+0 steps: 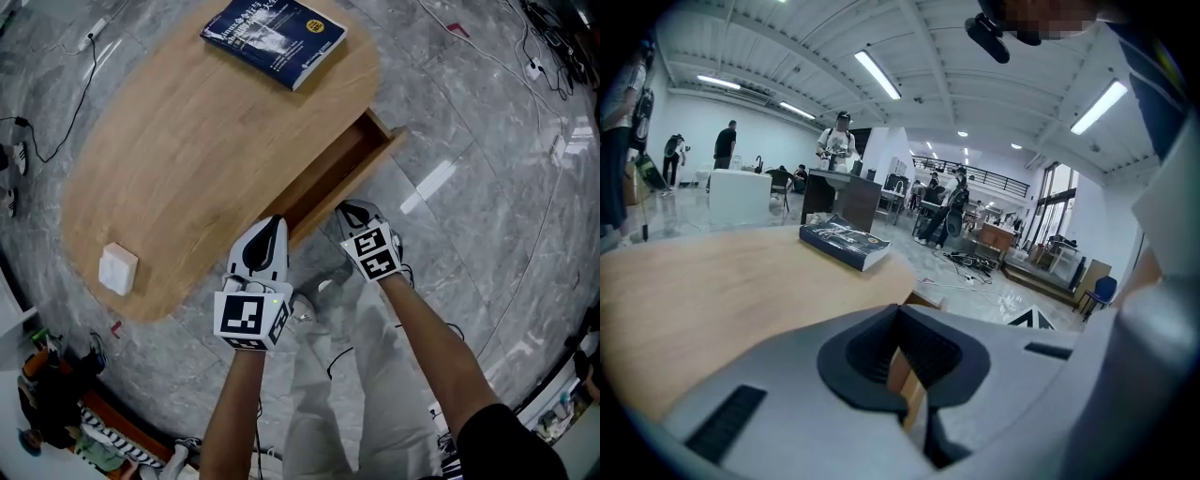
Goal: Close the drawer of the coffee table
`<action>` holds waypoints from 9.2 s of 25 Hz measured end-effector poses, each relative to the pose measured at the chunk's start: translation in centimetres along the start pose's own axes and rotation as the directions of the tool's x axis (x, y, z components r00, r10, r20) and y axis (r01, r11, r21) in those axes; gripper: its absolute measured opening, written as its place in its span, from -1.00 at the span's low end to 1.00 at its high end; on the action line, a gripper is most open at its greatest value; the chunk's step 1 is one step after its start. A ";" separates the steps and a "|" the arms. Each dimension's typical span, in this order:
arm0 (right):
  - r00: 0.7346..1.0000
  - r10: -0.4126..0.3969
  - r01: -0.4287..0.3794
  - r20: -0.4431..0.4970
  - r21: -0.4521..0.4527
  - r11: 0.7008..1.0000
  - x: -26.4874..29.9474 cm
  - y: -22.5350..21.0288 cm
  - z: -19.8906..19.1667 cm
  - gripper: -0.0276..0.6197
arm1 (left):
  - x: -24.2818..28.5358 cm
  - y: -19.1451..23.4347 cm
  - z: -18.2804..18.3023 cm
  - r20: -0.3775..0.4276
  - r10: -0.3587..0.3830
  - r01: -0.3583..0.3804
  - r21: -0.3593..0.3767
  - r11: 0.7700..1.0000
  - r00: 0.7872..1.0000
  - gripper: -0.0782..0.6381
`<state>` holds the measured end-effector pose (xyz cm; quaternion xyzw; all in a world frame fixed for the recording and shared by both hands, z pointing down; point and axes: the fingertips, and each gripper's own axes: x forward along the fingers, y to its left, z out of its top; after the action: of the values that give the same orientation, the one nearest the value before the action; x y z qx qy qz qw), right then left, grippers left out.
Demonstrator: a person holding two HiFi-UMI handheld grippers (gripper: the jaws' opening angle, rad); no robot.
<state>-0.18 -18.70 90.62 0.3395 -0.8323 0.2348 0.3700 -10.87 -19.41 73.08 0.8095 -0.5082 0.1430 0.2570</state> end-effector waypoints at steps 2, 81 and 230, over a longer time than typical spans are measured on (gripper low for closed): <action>1.000 0.003 -0.003 0.005 -0.001 1.000 0.1 0.0 0.1 -0.88 | -0.1 0.1 -0.1 -0.001 0.003 -0.003 -0.001 1.000 1.000 -0.79; 0.999 0.024 -0.021 0.040 -0.053 0.998 5.6 -0.2 9.4 -0.88 | -2.6 7.1 -0.6 0.016 0.198 -0.194 -0.138 0.971 0.980 -0.79; 0.619 0.258 -0.027 0.742 -0.308 0.951 -65.3 22.4 31.7 -0.88 | -40.9 -30.1 34.1 0.535 -0.029 -0.105 0.219 0.970 0.844 -0.79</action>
<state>1.17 1.20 17.33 0.2864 -0.9579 -0.0189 -0.0011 -2.99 2.68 16.58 0.8319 -0.5545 -0.0227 0.0027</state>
